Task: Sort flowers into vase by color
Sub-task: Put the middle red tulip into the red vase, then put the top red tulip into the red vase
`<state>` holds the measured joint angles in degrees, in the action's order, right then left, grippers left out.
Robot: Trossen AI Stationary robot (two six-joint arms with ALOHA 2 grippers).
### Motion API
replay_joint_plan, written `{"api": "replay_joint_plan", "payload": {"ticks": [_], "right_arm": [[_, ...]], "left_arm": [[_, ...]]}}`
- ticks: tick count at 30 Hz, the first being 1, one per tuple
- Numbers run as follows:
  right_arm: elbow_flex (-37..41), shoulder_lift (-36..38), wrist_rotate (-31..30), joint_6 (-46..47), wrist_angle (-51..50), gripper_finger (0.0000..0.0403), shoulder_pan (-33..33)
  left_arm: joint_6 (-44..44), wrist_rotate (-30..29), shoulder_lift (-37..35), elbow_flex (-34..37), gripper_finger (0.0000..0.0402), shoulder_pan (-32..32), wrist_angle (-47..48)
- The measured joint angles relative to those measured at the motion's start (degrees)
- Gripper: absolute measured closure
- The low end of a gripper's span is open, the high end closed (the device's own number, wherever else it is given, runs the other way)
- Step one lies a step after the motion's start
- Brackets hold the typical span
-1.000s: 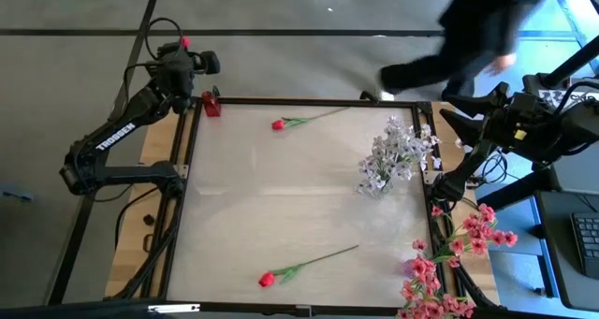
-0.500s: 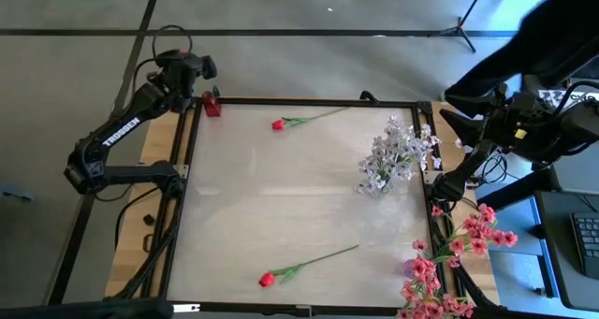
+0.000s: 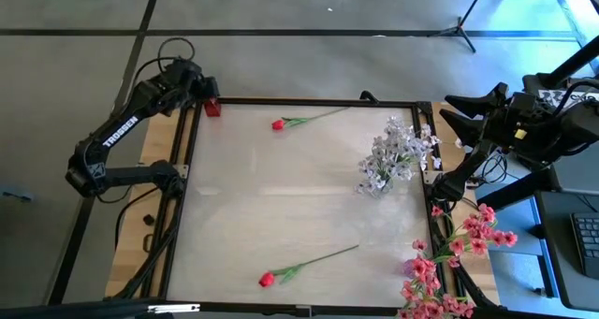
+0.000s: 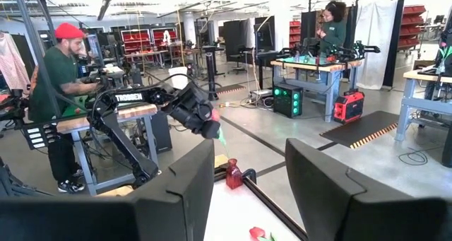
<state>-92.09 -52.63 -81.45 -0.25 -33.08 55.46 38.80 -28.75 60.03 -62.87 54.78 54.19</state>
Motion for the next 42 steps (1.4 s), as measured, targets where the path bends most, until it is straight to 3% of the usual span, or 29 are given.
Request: {"api": "replay_joint_plan", "payload": {"ticks": [16, 23, 27, 30, 33, 36, 42], "right_arm": [[0.0, 0.1, 0.0, 0.1, 0.0, 0.0228, 0.0], [0.0, 0.3, -0.4, 0.6, 0.0, 0.0228, 0.0], [0.0, 0.7, -0.5, 0.5, 0.0, 0.0228, 0.0], [0.0, 1.1, -0.6, 0.0, 0.0, 0.0228, 0.0], [0.0, 1.4, -0.5, -0.2, 0.0, 0.0228, 0.0], [0.0, 1.7, -0.6, -0.2, 0.0, 0.0228, 0.0], [0.0, 1.9, -0.6, -0.5, 0.0, 0.0228, 0.0]], "left_arm": [[-1.4, 7.8, -0.1, 0.0, 0.0252, 0.0, 5.3], [-2.9, 10.8, -0.3, -7.3, 0.0252, 0.0, 18.2], [-3.0, 15.9, -0.3, -13.2, 0.0252, 0.0, 26.9], [-2.8, 23.8, -0.6, -14.7, 0.0252, -0.8, 30.4], [-1.4, 28.1, -0.9, -14.1, 0.0252, -4.7, 29.8], [1.9, 27.6, -0.7, -12.2, 0.0252, -12.0, 27.2], [8.9, 24.4, 0.2, -4.6, 0.0252, -25.7, 8.1]]}}
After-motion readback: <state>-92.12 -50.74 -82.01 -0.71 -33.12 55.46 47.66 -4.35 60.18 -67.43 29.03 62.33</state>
